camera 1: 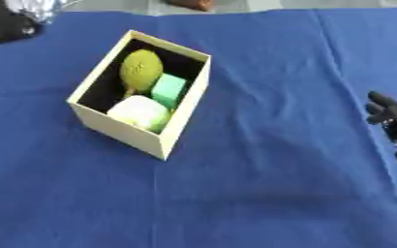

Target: Pick up objects on the table and place them in the box.

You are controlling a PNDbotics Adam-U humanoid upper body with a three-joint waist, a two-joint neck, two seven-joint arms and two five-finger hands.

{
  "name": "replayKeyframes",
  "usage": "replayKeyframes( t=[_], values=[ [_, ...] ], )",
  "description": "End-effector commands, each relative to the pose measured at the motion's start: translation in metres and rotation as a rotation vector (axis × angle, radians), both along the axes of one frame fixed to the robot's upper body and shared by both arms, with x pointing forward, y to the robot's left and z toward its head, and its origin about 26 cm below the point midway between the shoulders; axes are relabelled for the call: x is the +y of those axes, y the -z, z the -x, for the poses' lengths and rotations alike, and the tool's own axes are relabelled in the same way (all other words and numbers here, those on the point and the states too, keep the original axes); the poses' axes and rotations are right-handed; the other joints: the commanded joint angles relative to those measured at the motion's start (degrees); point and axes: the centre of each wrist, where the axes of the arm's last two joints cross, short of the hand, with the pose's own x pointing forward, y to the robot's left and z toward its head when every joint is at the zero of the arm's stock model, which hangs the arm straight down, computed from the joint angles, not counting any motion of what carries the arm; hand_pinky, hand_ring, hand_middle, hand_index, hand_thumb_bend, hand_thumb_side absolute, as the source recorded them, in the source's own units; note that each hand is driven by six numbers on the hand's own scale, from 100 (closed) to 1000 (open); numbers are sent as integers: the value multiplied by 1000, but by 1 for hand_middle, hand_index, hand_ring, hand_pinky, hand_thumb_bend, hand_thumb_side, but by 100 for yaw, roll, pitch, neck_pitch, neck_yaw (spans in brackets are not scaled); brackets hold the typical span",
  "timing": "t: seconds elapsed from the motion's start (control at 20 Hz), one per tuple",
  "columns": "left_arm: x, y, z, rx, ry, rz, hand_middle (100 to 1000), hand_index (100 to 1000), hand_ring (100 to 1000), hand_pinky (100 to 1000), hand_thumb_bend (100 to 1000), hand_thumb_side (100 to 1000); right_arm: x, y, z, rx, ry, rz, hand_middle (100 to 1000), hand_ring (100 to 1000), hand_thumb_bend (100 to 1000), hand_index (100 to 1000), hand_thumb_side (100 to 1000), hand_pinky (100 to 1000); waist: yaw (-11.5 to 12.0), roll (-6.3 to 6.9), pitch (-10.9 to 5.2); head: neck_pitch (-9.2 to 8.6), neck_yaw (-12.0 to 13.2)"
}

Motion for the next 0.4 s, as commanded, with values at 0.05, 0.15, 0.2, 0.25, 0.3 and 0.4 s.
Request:
replayKeyframes(
  t=[0.05,0.15,0.2,0.25,0.3,0.4],
  values=[
    [8,-2,7,-38,86,183,784,922,845,847,100,568,-11,-20,0,-127,-12,5,728,1000,100,817,482,1000,2,-14,-176,74,34],
    [12,5,5,-27,117,256,783,921,843,846,100,573,-15,-28,-2,-188,-14,-14,743,1000,100,822,494,1000,-3,-30,-224,103,37],
    [13,9,4,-23,130,286,781,920,841,844,100,578,-16,-31,-2,-213,-16,-23,747,1000,100,823,502,1000,-7,-37,-244,114,43],
    [15,13,3,-18,143,316,779,918,839,843,100,580,-16,-35,-3,-235,-20,-34,749,1000,100,824,507,1000,-12,-43,-262,128,54],
    [17,17,2,-13,151,337,777,917,838,842,100,581,-17,-37,-4,-251,-23,-43,751,1000,100,825,512,1000,-17,-48,-273,134,60],
    [19,25,1,0,160,364,778,916,838,842,100,584,-17,-41,-5,-272,-29,-52,753,1000,100,828,512,1000,-25,-58,-281,144,75]
  ],
)
